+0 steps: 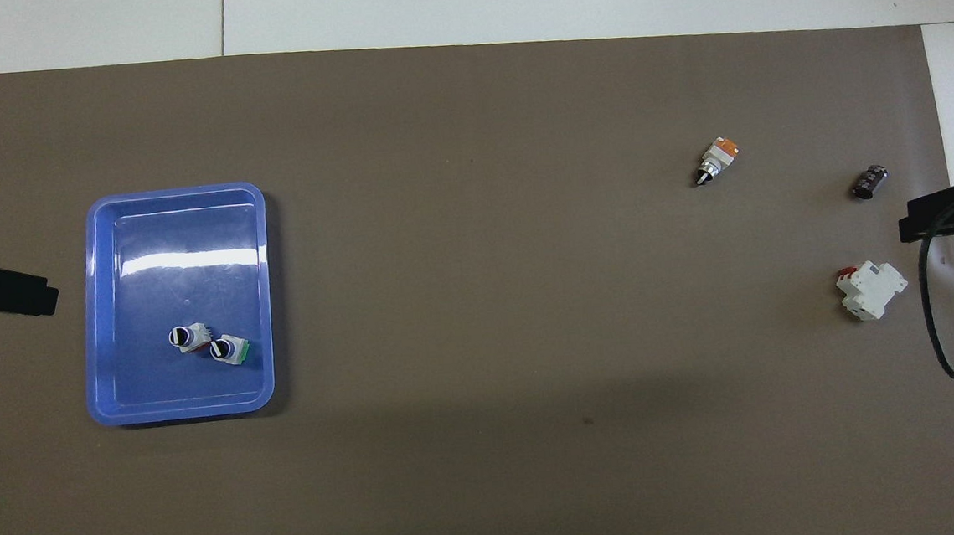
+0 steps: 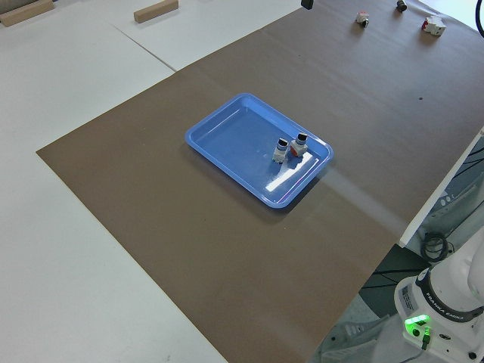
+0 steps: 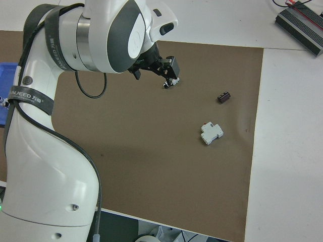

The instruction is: Turn and place switch with both arms

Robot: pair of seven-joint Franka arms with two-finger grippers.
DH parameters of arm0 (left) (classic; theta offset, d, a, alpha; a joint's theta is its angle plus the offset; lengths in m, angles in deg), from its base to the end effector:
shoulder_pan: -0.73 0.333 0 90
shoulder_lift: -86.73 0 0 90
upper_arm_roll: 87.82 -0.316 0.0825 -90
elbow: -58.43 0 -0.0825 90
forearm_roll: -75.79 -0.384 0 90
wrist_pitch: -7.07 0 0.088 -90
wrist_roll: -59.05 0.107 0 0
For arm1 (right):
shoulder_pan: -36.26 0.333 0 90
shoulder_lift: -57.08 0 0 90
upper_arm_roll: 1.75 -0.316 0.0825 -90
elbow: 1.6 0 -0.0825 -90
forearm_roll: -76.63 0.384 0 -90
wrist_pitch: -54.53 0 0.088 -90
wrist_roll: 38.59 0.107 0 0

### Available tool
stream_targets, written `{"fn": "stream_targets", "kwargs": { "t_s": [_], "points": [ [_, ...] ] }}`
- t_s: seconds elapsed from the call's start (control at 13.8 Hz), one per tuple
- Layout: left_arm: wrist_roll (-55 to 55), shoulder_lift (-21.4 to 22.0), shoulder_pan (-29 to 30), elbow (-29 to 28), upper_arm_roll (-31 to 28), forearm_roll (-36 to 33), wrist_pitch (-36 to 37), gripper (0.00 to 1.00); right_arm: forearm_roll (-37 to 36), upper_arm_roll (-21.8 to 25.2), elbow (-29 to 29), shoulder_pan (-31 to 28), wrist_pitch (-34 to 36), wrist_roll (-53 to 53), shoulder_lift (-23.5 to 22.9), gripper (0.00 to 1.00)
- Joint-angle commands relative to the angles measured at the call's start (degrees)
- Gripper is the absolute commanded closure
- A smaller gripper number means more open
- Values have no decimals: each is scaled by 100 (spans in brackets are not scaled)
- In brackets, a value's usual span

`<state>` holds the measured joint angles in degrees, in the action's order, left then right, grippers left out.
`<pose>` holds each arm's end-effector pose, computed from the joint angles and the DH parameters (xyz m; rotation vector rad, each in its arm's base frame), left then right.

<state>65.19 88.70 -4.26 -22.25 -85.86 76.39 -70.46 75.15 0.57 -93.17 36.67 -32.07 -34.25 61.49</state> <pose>0.5138 -0.0644 0.6989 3.1117 -0.3604 -0.0324 0.5239 -0.0213 0.6480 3.1139 -0.1720 -0.0146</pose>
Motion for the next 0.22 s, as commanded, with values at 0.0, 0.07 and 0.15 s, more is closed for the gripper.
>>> {"fn": "stream_targets", "kwargs": {
  "t_s": [0.0, 0.07, 0.15],
  "points": [
    [-60, 154, 59, -193, 41, -113, 62, 0, 7, -21, -45, -14, 38, 76, 68, 0],
    [-60, 241, 59, -368, 33, -113, 1, 0, 7, -21, -45, -14, 38, 76, 68, 0],
    [-51, 294, 59, -483, 15, -113, -60, 0, -2, -21, -45, -14, 38, 76, 68, 0]
  ]
}}
